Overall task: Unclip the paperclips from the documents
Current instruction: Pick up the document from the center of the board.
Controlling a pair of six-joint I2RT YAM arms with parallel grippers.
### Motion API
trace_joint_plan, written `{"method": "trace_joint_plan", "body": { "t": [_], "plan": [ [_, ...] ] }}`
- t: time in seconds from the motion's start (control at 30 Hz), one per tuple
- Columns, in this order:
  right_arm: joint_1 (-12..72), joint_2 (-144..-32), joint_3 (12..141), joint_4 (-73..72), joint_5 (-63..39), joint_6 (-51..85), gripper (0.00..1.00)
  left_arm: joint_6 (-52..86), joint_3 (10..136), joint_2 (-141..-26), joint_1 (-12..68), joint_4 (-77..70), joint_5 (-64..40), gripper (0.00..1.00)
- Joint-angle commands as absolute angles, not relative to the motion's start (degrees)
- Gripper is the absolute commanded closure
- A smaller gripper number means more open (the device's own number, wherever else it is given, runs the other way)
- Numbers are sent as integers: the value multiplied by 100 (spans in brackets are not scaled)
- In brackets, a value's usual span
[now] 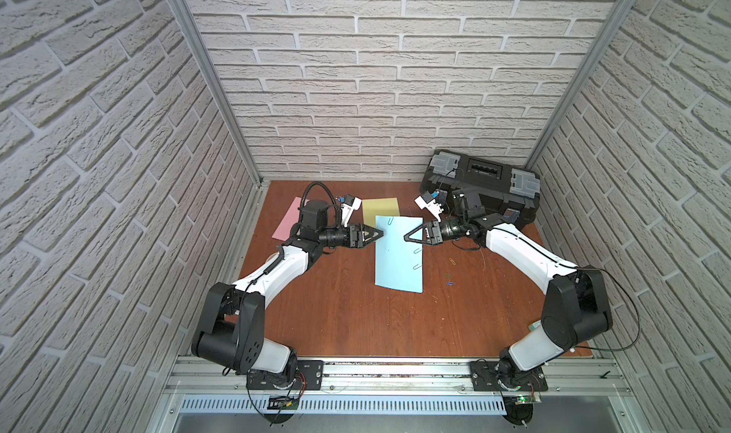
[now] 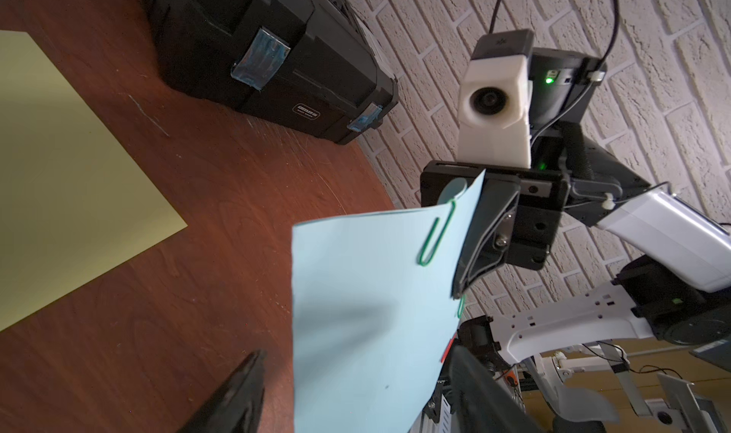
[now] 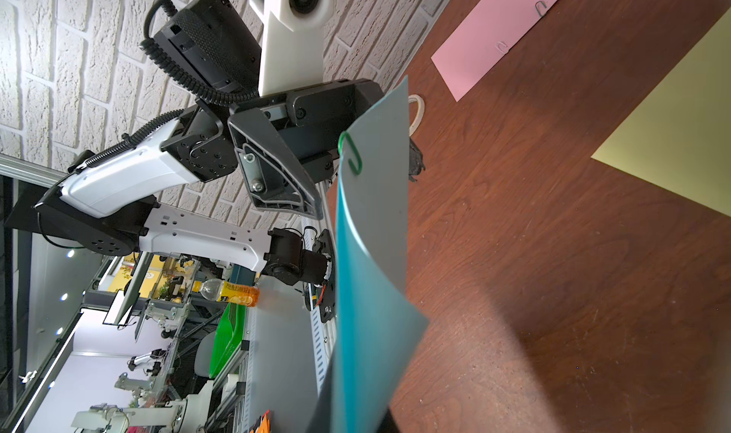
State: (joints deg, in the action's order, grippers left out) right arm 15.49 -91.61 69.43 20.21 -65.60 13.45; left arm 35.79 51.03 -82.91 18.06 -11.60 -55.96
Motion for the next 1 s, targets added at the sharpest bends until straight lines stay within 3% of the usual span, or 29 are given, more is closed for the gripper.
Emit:
{"method": "trace_joint_plan", "body": {
  "t": [0.0, 0.3, 0.57, 0.97],
  "plan": [
    [1538, -9097, 7003, 1844, -6752, 1369, 97, 3663, 5150, -8435, 1864, -1718, -5890, 26],
    [1535, -9171, 6879, 1539, -6844, 1529, 97, 3756, 5161, -8593, 1991, -1945, -5861, 26],
    [1497, -9446, 6849, 1746, -6626, 1392, 97, 4105, 5227, -8563, 2072, -2432, -6004, 35],
    [1394, -9501, 6778, 1575, -6551, 1555, 97, 4047, 5270, -8459, 2078, -2245, -5942, 59]
  ]
}}
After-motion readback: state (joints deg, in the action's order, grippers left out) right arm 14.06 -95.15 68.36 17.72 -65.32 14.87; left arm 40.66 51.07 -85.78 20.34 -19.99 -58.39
